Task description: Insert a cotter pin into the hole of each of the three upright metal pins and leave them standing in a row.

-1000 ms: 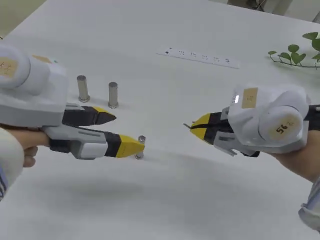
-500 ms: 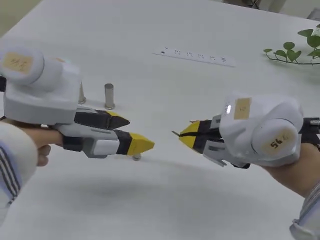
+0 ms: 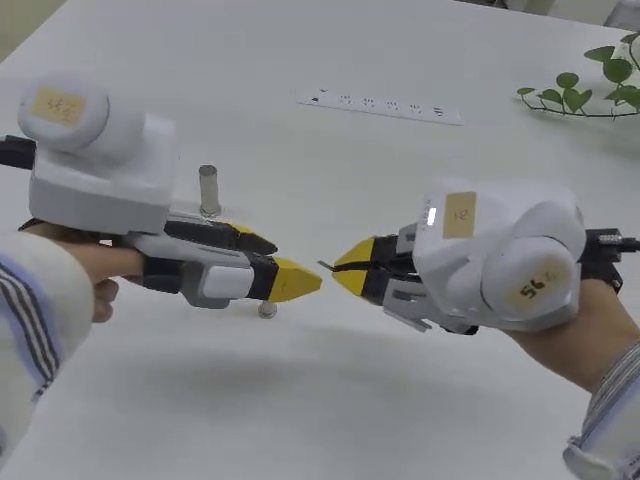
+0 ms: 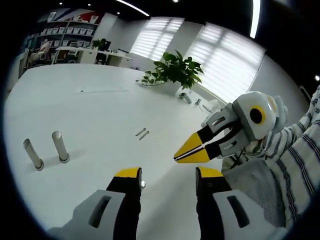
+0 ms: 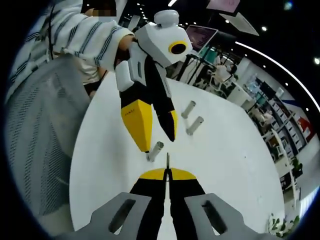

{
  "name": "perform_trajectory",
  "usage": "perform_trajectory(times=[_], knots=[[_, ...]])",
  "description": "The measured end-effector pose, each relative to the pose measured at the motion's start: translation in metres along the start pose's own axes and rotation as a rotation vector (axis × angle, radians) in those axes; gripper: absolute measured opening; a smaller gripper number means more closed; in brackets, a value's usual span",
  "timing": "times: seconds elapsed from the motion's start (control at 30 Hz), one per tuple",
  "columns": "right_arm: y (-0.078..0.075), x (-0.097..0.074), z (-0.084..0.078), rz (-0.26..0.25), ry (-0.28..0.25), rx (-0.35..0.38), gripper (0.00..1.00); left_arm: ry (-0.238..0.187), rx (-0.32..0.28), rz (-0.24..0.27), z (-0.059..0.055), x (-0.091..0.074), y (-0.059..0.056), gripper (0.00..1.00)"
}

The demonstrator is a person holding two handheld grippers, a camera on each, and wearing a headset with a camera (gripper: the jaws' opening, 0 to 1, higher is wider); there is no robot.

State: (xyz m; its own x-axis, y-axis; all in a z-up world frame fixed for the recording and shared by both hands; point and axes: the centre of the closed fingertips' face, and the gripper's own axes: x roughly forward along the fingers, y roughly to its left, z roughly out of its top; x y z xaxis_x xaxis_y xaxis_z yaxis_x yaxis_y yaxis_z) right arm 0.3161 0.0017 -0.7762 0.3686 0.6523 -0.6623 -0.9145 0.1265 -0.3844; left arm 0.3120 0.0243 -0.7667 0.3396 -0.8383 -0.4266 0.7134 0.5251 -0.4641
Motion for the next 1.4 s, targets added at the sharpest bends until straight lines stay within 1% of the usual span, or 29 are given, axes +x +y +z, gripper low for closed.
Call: perform_trajectory(times=[0.03,0.1,0.13,0.2,0.23,0.27,0.3,0.33,0.37,0.4,0.5,0.63,0.67,0.83,0.9,1.0,1.2,1.27,1.3,1.4], knots=[[0.000,0.000,0.001,0.000,-0.002,-0.004,0.02,0.000,-0.002,-0.006,0.000,0.000,-0.001,0.41],[0.002,0.000,0.002,0.004,-0.003,-0.010,0.02,-0.012,0.009,-0.028,0.002,0.001,-0.006,0.33],[0.002,0.001,0.003,0.005,-0.006,-0.012,0.02,-0.015,0.006,-0.036,0.003,0.002,-0.008,0.31],[0.003,0.001,0.004,0.005,-0.007,-0.016,0.02,-0.014,-0.024,-0.043,0.004,0.003,-0.009,0.32],[0.003,0.001,0.005,0.005,-0.007,-0.017,0.02,-0.010,-0.038,-0.057,0.003,0.004,-0.012,0.32],[0.003,0.001,0.005,0.003,-0.008,-0.018,0.02,-0.009,-0.065,-0.073,0.003,0.004,-0.015,0.31],[0.003,0.001,0.006,0.001,-0.011,-0.019,0.02,-0.003,-0.118,-0.093,0.003,0.004,-0.019,0.31],[0.004,0.001,0.006,0.003,-0.013,-0.018,0.02,-0.008,-0.118,-0.096,0.004,0.004,-0.019,0.31],[0.004,0.001,0.007,0.004,-0.014,-0.020,0.02,-0.009,-0.107,-0.087,0.004,0.004,-0.017,0.30],[0.004,0.002,0.007,0.004,-0.014,-0.022,0.02,-0.008,-0.108,-0.084,0.004,0.005,-0.017,0.30],[0.005,0.002,0.007,0.006,-0.012,-0.030,0.02,-0.003,-0.131,-0.093,0.003,0.004,-0.018,0.28],[0.006,0.002,0.008,0.009,-0.015,-0.033,0.02,-0.005,-0.133,-0.097,0.003,0.005,-0.019,0.25],[0.006,0.002,0.008,0.009,-0.017,-0.034,0.02,-0.008,-0.131,-0.098,0.004,0.005,-0.019,0.22],[0.006,0.002,0.011,0.008,-0.022,-0.041,0.02,-0.010,-0.174,-0.099,0.005,0.006,-0.018,0.17],[0.006,0.001,0.012,0.007,-0.024,-0.041,0.02,-0.012,-0.172,-0.100,0.006,0.006,-0.018,0.16],[0.006,0.001,0.013,0.003,-0.026,-0.045,0.02,-0.006,-0.190,-0.103,0.005,0.006,-0.018,0.16],[0.005,0.000,0.016,-0.001,-0.025,-0.062,0.02,-0.001,-0.197,-0.092,0.004,0.004,-0.016,0.12],[0.005,0.000,0.017,0.000,-0.022,-0.072,0.02,-0.001,-0.224,-0.090,0.004,0.004,-0.015,0.12],[0.005,0.000,0.018,-0.002,-0.023,-0.074,0.02,-0.002,-0.235,-0.095,0.004,0.003,-0.016,0.11],[0.006,0.000,0.019,-0.002,-0.022,-0.082,0.02,-0.001,-0.241,-0.089,0.003,0.002,-0.016,0.05]])
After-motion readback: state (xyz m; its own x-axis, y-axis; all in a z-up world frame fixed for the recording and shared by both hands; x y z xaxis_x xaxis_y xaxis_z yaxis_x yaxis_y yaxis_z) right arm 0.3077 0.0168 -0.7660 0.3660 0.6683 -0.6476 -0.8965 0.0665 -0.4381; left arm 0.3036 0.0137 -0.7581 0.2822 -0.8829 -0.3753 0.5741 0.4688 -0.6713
